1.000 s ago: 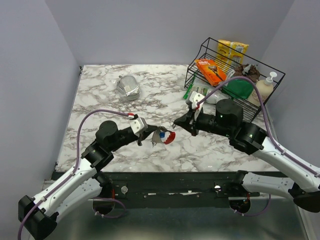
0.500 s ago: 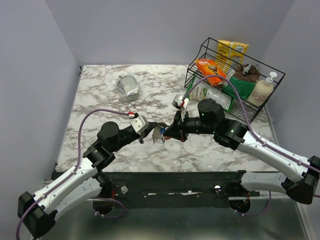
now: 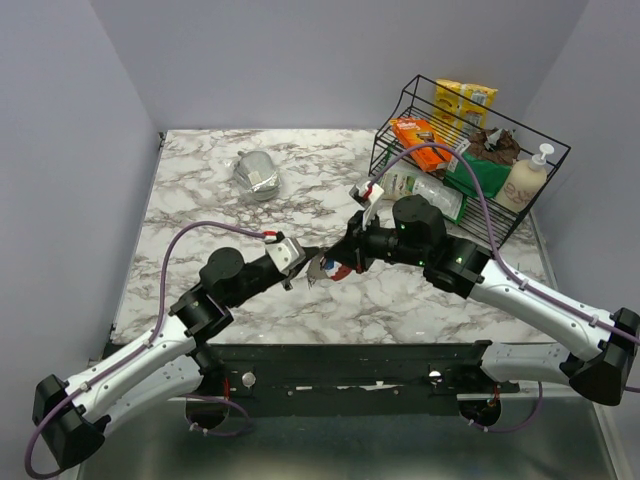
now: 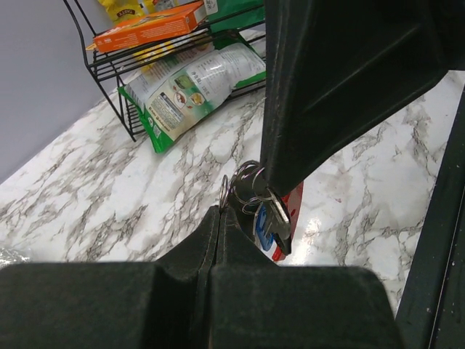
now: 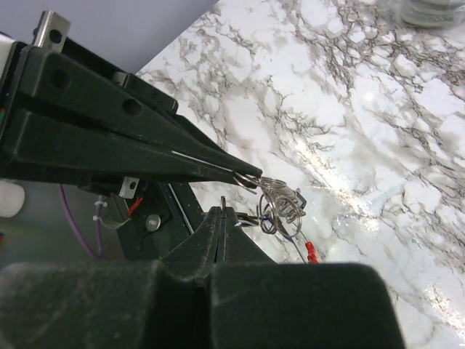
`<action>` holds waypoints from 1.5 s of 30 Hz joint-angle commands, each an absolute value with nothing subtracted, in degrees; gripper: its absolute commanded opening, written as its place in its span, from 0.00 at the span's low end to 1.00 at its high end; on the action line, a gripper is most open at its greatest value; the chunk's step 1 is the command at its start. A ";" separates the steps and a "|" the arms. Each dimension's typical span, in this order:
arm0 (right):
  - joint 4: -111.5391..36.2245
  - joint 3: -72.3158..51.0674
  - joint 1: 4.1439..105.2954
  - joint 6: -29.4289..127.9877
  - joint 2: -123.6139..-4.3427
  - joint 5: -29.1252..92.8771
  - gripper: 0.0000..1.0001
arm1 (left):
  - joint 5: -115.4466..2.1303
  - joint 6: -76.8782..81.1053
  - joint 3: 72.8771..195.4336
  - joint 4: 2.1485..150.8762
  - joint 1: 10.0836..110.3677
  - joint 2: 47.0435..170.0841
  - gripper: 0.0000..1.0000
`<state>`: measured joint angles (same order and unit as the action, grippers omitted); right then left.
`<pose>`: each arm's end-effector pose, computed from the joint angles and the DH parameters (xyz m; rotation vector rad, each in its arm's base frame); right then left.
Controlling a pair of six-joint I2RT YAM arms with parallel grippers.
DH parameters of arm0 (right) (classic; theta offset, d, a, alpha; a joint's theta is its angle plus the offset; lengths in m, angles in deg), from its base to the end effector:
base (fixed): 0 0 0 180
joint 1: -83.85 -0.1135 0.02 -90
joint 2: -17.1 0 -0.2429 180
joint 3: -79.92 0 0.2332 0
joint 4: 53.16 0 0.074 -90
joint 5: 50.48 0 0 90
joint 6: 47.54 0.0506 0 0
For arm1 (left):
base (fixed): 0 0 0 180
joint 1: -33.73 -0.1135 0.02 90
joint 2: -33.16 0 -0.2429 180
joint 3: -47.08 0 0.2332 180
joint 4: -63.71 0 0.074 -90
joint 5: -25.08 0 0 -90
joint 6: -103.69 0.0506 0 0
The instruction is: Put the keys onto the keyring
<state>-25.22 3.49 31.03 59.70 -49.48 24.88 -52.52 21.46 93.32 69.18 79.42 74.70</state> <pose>0.1530 0.2229 0.3381 -0.7942 1.8609 1.0507 0.1278 -0.1464 0.2920 0.8822 1.3664 -0.6846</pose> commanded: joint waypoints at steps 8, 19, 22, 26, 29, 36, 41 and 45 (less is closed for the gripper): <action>-22.43 1.29 30.85 62.68 -48.38 32.75 0.00 | -56.74 24.15 91.96 65.26 81.54 71.83 0.00; -21.91 0.94 30.85 62.77 -48.99 32.93 0.00 | -57.88 25.29 91.96 65.43 83.29 71.74 0.00; -21.91 0.67 30.85 62.77 -49.17 32.31 0.00 | -58.85 25.73 92.13 65.87 84.09 72.09 0.00; -21.91 0.24 30.85 62.68 -49.43 31.26 0.00 | -59.64 26.70 92.48 66.57 84.96 72.53 0.00; -21.91 -0.12 30.85 62.50 -49.96 30.47 0.00 | -60.17 26.88 92.75 66.84 85.49 72.80 0.00; -21.91 -0.38 30.85 62.50 -50.13 29.06 0.00 | -60.79 27.14 93.01 66.75 85.93 73.24 0.00; -21.82 -0.03 30.94 62.50 -50.31 28.71 0.01 | -60.70 27.14 92.75 65.79 86.11 72.97 0.00; -21.73 0.32 30.85 62.59 -50.05 28.79 0.01 | -61.23 27.05 92.13 64.91 86.11 71.92 0.00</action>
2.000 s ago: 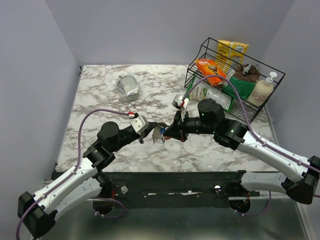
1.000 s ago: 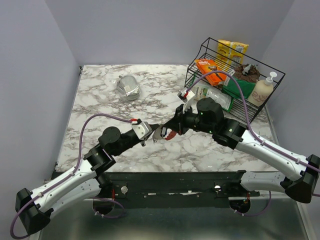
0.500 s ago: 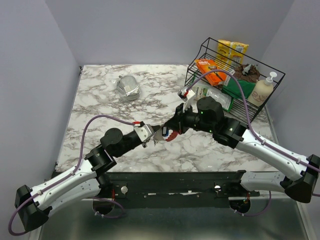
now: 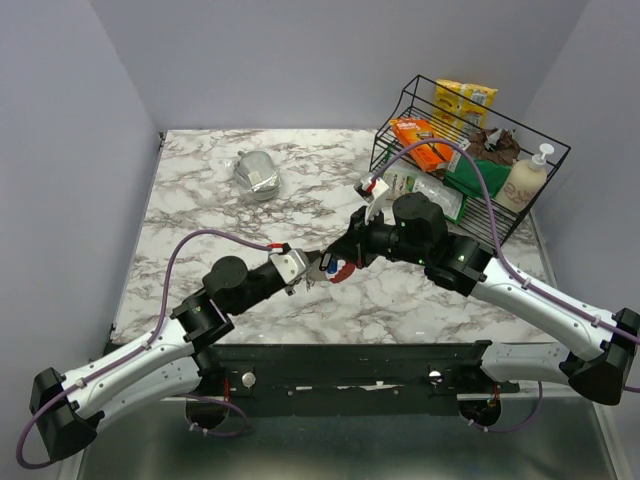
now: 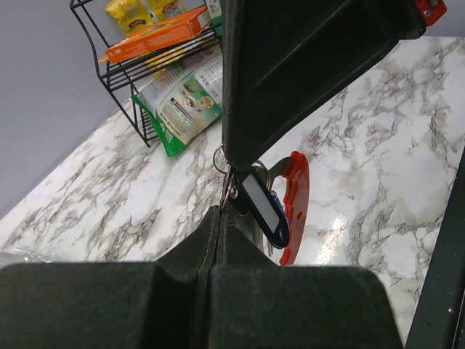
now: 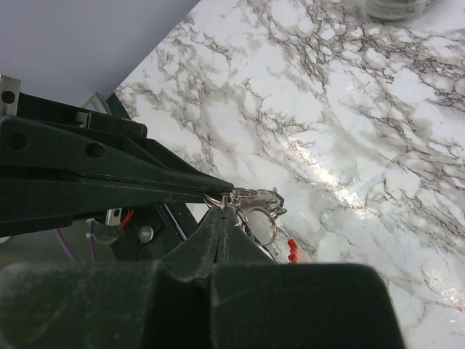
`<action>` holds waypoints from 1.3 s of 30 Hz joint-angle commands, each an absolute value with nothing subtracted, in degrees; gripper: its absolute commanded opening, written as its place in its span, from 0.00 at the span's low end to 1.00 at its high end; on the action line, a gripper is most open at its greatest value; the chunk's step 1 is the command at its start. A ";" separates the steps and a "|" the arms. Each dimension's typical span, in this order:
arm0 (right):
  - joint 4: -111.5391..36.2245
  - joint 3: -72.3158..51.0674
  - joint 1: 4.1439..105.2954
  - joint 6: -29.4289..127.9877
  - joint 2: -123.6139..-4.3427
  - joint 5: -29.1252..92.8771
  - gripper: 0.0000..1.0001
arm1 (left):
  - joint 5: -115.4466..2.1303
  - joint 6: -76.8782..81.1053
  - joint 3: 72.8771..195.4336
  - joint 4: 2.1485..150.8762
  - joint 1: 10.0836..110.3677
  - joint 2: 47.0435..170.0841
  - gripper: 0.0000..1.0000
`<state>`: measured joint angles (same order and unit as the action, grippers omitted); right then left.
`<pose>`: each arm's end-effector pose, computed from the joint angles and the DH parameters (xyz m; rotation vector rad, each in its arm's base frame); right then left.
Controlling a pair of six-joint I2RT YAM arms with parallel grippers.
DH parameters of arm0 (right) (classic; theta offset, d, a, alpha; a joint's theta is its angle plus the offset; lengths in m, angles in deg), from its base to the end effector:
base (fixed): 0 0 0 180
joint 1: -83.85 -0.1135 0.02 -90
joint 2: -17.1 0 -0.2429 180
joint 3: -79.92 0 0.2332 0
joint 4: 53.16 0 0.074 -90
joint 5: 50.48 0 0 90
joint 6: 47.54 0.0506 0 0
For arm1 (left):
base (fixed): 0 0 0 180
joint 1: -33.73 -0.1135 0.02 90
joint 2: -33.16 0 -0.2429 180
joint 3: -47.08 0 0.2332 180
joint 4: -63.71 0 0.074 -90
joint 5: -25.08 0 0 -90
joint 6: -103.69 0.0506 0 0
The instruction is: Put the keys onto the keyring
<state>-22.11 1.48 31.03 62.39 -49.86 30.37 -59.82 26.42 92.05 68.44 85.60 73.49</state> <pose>0.1569 0.2202 0.3419 -0.6871 1.9215 0.9841 0.1148 -0.1535 0.2894 0.9169 1.3170 -0.6034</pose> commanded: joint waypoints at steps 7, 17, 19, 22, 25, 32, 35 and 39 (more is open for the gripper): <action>-21.64 1.11 30.94 62.50 -49.43 29.67 0.00 | -61.76 26.79 90.81 63.59 86.11 70.07 0.00; -21.99 0.85 30.94 62.68 -49.78 28.62 0.00 | -60.96 26.53 91.25 63.67 86.11 71.21 0.00; -22.17 0.94 30.94 62.85 -49.61 28.18 0.01 | -61.05 26.44 91.25 63.50 86.11 71.30 0.00; -22.69 1.29 30.94 63.21 -49.43 27.48 0.00 | -61.23 26.44 91.25 63.59 86.11 71.65 0.00; -23.22 1.38 30.94 63.64 -49.43 26.34 0.01 | -61.40 26.35 91.25 63.50 86.11 71.92 0.00; -23.75 1.55 30.85 64.17 -49.61 24.58 0.00 | -62.02 26.17 91.08 63.06 86.20 71.92 0.00; -23.93 1.55 30.85 64.26 -49.61 24.23 0.00 | -62.46 26.00 91.08 62.97 86.20 72.09 0.00; -23.93 1.55 30.85 64.17 -49.78 24.05 0.01 | -62.28 25.74 91.17 62.80 86.20 72.44 0.00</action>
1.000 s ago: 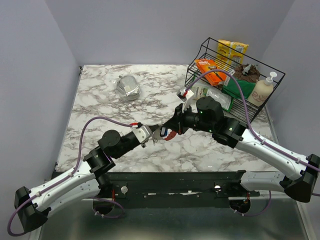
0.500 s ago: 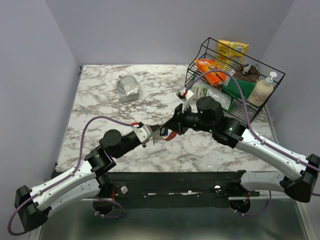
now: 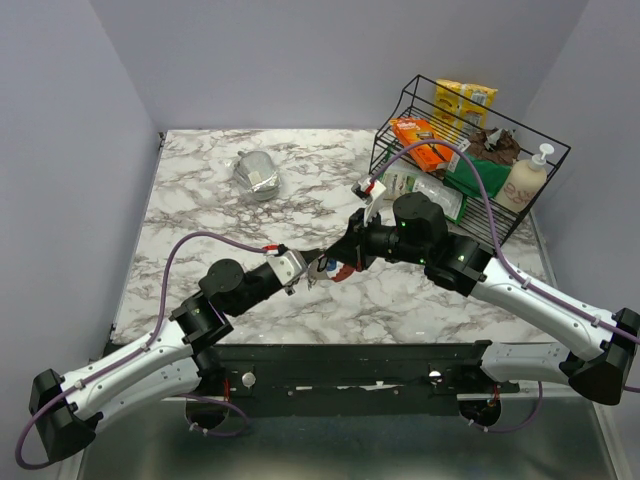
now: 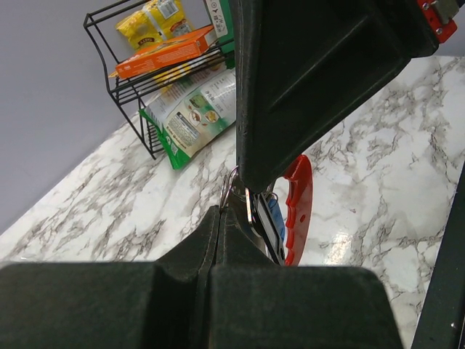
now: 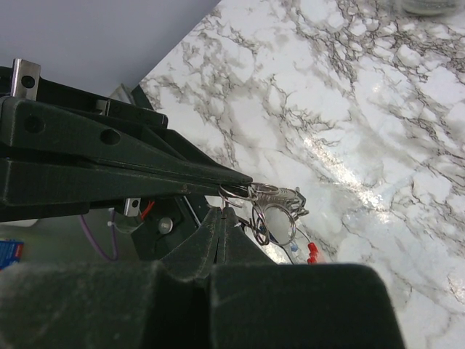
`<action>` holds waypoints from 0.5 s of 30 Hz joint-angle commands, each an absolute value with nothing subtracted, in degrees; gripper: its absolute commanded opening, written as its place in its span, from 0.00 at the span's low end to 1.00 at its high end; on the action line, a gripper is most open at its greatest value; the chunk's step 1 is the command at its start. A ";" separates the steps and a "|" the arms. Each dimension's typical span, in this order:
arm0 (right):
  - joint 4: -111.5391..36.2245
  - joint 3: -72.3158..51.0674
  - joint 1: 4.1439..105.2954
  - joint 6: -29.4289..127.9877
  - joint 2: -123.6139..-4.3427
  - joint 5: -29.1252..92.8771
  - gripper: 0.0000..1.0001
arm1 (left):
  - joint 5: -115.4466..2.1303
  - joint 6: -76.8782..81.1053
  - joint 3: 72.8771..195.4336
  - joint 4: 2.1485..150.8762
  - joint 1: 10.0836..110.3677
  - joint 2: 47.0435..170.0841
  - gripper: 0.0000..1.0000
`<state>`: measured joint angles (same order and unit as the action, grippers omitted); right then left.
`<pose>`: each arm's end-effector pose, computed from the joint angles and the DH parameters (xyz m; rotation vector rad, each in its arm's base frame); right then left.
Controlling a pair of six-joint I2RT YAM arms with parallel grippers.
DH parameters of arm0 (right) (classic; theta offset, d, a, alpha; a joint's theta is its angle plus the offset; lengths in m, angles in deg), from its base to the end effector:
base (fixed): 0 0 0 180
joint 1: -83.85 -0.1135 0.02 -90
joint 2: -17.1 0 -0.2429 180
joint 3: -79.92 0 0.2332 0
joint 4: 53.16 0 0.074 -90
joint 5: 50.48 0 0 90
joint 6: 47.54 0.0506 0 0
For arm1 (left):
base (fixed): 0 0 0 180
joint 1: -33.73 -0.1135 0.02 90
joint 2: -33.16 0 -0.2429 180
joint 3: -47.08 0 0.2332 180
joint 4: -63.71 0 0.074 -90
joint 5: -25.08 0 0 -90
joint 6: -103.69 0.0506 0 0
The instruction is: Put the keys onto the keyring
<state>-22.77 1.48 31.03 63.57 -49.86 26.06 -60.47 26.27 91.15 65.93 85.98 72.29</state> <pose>0.1538 0.2223 0.3435 -0.7229 1.9158 1.0690 0.1121 -0.1512 0.2928 0.8862 1.2776 -0.6096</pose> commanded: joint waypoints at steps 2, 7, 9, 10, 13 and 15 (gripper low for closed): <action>-24.01 1.55 30.76 64.09 -49.96 23.70 0.00 | -62.11 25.73 91.34 62.71 86.20 72.71 0.00; -24.45 1.38 30.85 63.74 -50.75 22.73 0.00 | -61.93 25.65 91.60 62.71 86.37 73.24 0.00; -24.37 1.29 30.94 63.74 -50.92 22.29 0.00 | -61.93 25.73 91.69 62.71 86.37 73.50 0.00; -24.45 1.29 30.85 63.65 -51.27 22.03 0.01 | -61.93 25.65 91.69 62.79 86.37 73.41 0.00; -24.28 1.20 30.76 63.56 -51.71 21.33 0.00 | -62.02 25.73 91.78 62.71 86.46 73.50 0.00; -24.28 1.11 30.76 63.56 -52.15 20.97 0.01 | -62.02 25.65 91.87 62.53 86.46 73.59 0.00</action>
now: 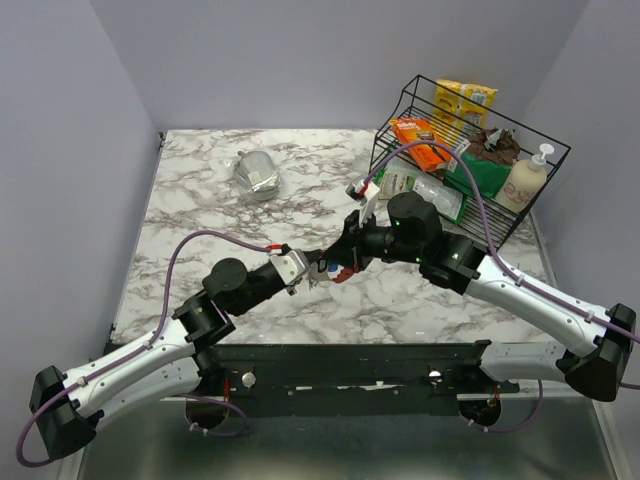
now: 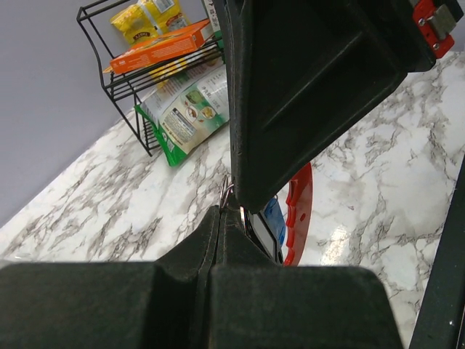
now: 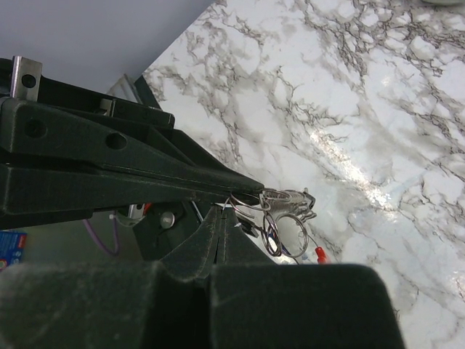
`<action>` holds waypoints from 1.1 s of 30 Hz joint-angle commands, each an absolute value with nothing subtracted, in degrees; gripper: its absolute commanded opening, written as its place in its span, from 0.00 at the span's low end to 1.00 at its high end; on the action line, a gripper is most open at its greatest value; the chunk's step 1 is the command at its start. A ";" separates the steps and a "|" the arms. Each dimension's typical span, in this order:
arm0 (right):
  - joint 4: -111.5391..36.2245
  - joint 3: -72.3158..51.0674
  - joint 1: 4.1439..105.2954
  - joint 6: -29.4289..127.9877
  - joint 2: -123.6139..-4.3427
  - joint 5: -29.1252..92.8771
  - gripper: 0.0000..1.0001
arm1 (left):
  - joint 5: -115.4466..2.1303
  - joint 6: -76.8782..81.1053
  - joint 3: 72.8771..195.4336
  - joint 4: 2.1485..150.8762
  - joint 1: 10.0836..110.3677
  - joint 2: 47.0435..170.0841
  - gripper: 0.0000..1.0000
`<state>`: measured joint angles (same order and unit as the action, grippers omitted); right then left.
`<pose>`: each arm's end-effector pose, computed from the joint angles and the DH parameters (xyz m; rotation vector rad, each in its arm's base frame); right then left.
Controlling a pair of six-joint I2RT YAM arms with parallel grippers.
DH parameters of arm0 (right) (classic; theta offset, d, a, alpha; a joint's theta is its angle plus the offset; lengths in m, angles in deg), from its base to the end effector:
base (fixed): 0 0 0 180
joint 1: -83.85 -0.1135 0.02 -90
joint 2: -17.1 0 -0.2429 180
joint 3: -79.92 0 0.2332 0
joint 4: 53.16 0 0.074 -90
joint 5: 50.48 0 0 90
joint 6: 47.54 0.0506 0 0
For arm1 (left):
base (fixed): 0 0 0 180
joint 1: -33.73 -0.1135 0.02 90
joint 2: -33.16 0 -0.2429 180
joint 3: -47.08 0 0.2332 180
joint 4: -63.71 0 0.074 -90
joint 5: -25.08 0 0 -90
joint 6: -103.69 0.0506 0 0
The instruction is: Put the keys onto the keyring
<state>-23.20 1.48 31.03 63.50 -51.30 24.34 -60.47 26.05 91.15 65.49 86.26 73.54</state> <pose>0.1561 0.2277 0.3381 -0.7501 1.9311 1.0888 0.1137 -0.1548 0.2900 0.8947 1.2900 -0.6142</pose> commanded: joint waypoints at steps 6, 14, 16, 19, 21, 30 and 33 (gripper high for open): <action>-24.54 1.29 30.85 63.21 -52.24 20.18 0.00 | -62.11 25.65 91.96 62.53 86.55 73.94 0.00; -25.07 1.38 30.85 62.24 -53.47 16.84 0.01 | -61.93 25.47 92.04 61.83 86.72 74.73 0.00; -25.33 1.46 30.85 62.07 -53.39 16.14 0.09 | -62.02 25.47 91.96 61.74 86.72 74.73 0.00; -25.77 1.64 30.85 61.45 -53.04 15.35 0.22 | -62.11 25.47 91.87 61.57 86.72 74.90 0.00; -26.04 1.90 30.76 61.27 -52.42 15.17 0.29 | -62.02 25.47 91.78 61.48 86.72 74.82 0.00; -27.62 3.22 30.85 60.22 -48.74 14.82 0.64 | -62.02 25.38 91.43 60.95 86.72 74.82 0.00; -27.62 3.75 30.94 59.25 -47.50 15.35 0.76 | -62.02 25.21 91.34 60.95 86.72 74.47 0.00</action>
<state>-25.76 2.75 31.29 60.84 -50.18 16.12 -61.28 25.86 91.15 64.51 86.37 75.09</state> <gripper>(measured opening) 0.684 0.010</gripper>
